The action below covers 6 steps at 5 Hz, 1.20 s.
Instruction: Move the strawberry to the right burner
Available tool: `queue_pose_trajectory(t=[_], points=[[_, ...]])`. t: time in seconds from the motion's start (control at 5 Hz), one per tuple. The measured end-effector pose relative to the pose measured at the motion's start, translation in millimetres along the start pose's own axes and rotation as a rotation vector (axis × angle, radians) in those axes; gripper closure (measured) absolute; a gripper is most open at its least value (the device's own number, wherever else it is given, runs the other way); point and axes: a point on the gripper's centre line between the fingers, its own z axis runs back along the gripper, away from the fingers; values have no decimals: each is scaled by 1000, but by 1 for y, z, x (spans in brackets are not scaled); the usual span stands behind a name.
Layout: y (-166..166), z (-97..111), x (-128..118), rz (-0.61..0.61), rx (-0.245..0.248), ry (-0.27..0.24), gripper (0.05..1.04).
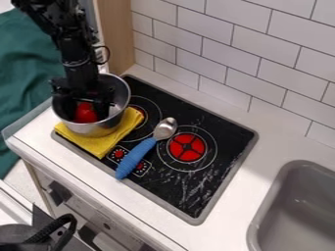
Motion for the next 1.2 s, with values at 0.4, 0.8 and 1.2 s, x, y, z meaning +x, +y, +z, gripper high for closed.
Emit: queue_pose_trajectory(t=[0.4, 0.8, 1.2], points=[[-15, 61, 11, -21, 47, -172, 303], [-82, 84, 2, -129, 35, -225, 303], [-147, 71, -13, -236, -6, -189, 303]])
